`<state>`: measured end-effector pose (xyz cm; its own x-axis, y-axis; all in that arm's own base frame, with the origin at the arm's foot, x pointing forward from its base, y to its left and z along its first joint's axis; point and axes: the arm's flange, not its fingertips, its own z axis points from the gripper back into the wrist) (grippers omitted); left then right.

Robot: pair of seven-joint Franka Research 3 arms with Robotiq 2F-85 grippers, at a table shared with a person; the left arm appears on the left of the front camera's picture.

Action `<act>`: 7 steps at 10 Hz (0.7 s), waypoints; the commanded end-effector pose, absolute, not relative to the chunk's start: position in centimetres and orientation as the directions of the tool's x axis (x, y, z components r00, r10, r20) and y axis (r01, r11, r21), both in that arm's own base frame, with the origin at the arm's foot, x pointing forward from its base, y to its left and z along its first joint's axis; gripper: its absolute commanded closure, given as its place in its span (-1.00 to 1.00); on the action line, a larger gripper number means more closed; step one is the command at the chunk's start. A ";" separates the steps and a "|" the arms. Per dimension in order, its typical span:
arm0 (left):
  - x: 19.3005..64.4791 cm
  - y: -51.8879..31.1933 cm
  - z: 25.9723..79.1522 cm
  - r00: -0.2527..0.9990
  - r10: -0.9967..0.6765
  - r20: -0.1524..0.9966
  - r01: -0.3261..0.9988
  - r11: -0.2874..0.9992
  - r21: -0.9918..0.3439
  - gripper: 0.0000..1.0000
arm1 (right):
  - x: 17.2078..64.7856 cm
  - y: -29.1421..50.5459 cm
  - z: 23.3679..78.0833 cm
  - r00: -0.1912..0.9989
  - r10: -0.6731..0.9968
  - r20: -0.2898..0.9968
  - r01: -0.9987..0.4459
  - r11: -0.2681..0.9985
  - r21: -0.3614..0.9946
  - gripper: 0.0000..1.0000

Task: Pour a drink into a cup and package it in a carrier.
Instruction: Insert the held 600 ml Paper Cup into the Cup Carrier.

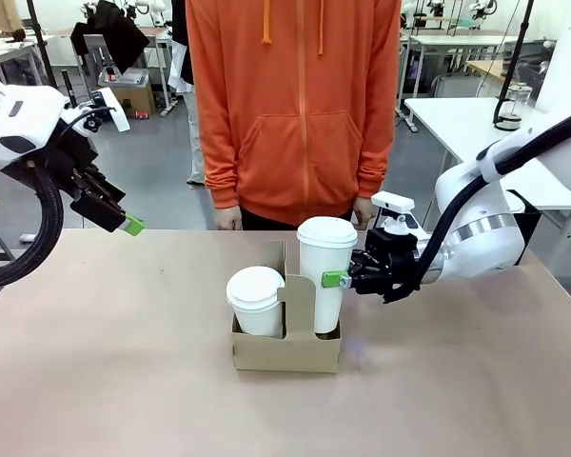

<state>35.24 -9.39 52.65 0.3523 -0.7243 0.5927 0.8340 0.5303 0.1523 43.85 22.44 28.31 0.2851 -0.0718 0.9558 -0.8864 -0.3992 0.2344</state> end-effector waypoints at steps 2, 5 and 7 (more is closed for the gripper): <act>35.0 -9.3 52.8 0.367 -0.724 0.584 0.829 0.540 0.149 -1.00 | 43.8 22.7 27.3 0.249 -0.058 0.967 -0.868 -0.457 0.196 -0.60; 35.0 -9.3 52.8 0.367 -0.724 0.584 0.829 0.540 0.149 -1.00 | 44.0 22.9 25.8 0.190 -0.048 0.981 -0.864 -0.483 0.143 -0.60; 35.0 -9.3 52.8 0.367 -0.724 0.584 0.829 0.540 0.149 -1.00 | 44.1 23.0 25.1 0.140 -0.033 0.990 -0.867 -0.487 0.107 -0.60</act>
<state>35.24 -9.39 52.65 0.3524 -0.7243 0.5927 0.8340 0.5304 0.1523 43.79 22.75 25.42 0.1981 -0.0353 0.9795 -0.8677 -0.4712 0.1585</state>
